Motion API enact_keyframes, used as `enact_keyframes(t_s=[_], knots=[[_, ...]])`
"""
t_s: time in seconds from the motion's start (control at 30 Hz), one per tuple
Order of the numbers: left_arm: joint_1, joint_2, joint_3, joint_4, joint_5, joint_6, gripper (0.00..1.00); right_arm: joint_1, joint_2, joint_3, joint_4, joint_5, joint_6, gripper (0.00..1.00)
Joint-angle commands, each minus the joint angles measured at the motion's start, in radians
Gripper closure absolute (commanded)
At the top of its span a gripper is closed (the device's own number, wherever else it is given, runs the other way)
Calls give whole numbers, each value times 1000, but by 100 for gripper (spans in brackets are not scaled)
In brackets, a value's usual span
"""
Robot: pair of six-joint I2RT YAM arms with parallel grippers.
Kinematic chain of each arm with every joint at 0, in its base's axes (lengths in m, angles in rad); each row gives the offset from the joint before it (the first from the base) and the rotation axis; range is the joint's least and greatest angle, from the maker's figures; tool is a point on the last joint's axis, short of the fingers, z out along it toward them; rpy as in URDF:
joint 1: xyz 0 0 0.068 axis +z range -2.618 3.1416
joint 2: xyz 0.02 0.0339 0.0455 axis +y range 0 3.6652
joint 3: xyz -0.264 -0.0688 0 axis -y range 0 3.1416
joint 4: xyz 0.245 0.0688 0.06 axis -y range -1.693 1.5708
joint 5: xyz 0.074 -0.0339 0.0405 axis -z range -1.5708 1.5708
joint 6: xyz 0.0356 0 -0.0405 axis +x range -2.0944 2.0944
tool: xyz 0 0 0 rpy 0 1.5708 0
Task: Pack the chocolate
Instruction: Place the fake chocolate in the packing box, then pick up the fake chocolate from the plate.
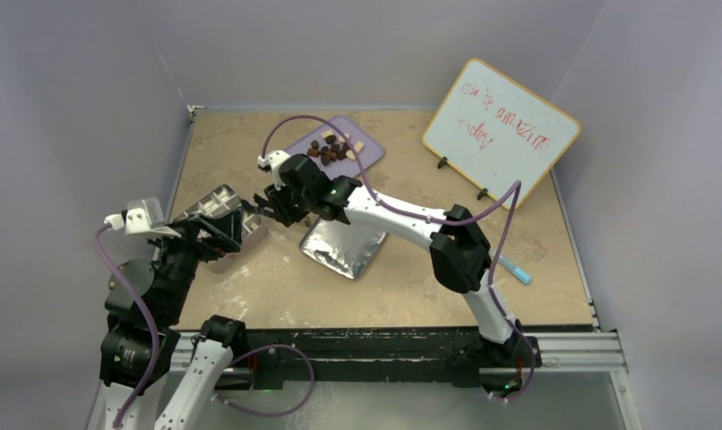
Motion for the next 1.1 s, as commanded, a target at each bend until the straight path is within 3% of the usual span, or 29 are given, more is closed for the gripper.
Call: enact_keyframes(t_s=[0.0,0.43,0.77,1.07], knots=[[-4,-5,-13,23,-1,-10,4,3,-69,11,20,-7,-11,61],[-4,43,-170,112,75,10,4,-99,-251,-110,-19,132,-102,65],[-4,353,-141,76,292,77,4,-280,-214,-135,-99,363,-171,64],[-4,279,-183,108,285,86,4,-383,-162,-144,-140,277,-196,62]])
